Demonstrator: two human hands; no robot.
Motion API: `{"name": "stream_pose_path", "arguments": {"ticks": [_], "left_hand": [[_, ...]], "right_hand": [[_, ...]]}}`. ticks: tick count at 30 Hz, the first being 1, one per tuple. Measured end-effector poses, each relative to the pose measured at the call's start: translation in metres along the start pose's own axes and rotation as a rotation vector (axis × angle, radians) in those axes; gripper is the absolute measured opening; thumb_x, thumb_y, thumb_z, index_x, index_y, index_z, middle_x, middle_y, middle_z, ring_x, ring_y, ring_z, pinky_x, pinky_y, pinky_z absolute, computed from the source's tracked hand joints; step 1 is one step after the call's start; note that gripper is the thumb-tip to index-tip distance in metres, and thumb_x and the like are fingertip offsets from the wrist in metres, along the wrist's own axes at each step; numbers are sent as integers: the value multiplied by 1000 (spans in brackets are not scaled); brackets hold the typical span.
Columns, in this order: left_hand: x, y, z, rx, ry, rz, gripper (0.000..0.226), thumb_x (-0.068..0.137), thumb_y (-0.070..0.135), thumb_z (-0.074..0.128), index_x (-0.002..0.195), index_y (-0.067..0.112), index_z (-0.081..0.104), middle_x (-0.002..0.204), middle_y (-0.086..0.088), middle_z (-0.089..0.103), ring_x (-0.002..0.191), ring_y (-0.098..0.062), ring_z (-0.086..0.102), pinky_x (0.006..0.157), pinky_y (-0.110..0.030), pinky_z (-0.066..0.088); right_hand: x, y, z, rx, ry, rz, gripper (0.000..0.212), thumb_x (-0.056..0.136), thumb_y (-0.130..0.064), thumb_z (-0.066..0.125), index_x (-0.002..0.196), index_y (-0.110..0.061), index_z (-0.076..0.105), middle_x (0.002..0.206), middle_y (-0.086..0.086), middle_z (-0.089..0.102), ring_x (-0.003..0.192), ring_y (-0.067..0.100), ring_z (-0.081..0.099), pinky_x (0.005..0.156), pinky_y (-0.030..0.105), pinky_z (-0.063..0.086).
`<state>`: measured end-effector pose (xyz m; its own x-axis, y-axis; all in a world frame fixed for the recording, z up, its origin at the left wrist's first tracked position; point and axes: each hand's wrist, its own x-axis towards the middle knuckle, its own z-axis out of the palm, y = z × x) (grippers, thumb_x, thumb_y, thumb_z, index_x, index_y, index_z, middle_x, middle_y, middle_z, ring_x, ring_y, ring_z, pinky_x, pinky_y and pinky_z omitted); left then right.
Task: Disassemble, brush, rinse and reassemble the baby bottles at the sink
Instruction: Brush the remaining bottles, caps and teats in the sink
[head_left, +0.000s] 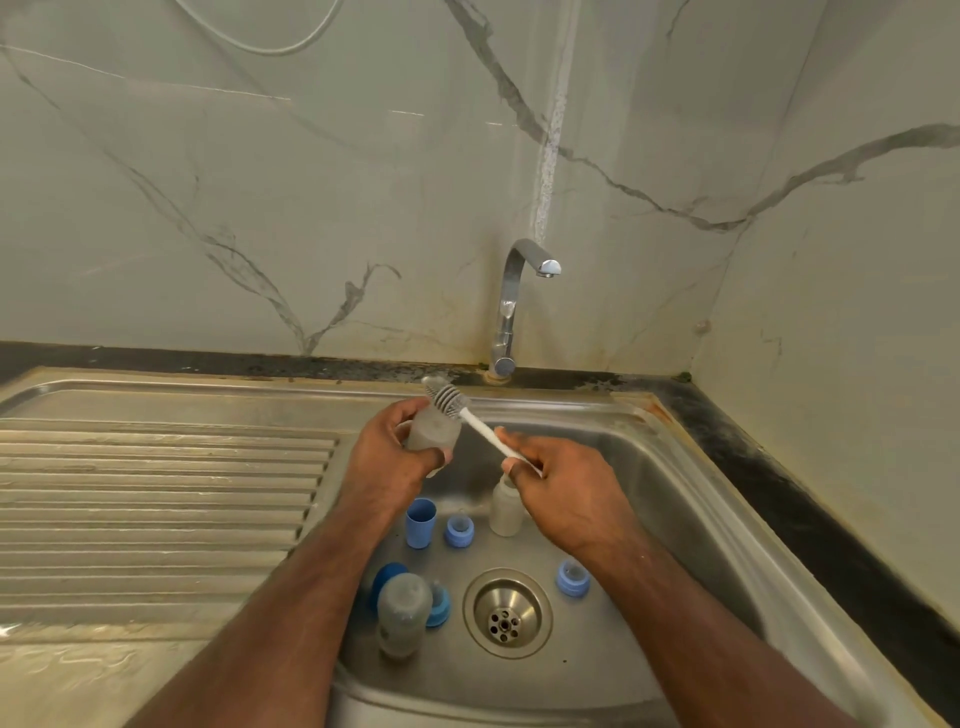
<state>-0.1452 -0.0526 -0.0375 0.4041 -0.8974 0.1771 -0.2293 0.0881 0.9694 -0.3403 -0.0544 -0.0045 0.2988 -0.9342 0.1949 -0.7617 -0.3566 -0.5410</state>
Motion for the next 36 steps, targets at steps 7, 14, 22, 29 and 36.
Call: {"name": "stream_pose_path", "arguments": {"ticks": [7, 14, 22, 29, 36], "left_hand": [[0, 3, -3, -14, 29, -11, 63, 78, 3, 84, 133, 23, 61, 112, 8, 64, 106, -15, 62, 65, -13, 45], [2, -1, -2, -38, 35, -23, 62, 78, 6, 85, 132, 23, 60, 117, 6, 63, 108, -15, 60, 64, -13, 41], [2, -3, 1, -53, 0, -34, 60, 77, 5, 85, 127, 26, 62, 113, 9, 64, 104, -10, 60, 64, -12, 42], [4, -6, 2, -38, 3, -24, 60, 74, 6, 88, 123, 29, 62, 113, 8, 66, 109, -15, 62, 71, -18, 47], [5, -9, 3, 4, -6, 12, 60, 75, 6, 87, 125, 28, 61, 114, 7, 66, 101, -9, 62, 69, -15, 46]], "right_hand": [[1, 5, -5, -33, 12, 18, 41, 101, -37, 53, 141, -43, 51, 113, -11, 69, 80, 6, 62, 77, 25, 55], [3, 6, -6, -19, 16, 27, 41, 101, -36, 54, 141, -43, 52, 118, -12, 69, 81, 6, 63, 80, 26, 56], [4, 5, -4, -17, 34, 25, 41, 100, -37, 55, 140, -44, 52, 118, -13, 69, 81, 5, 63, 79, 24, 55], [3, 6, -4, -27, 43, 22, 41, 100, -38, 53, 140, -44, 51, 120, -13, 69, 84, 5, 63, 82, 26, 55], [2, 7, -4, 40, -13, 5, 40, 99, -37, 57, 137, -45, 55, 123, -18, 68, 88, 4, 64, 83, 22, 54]]}}
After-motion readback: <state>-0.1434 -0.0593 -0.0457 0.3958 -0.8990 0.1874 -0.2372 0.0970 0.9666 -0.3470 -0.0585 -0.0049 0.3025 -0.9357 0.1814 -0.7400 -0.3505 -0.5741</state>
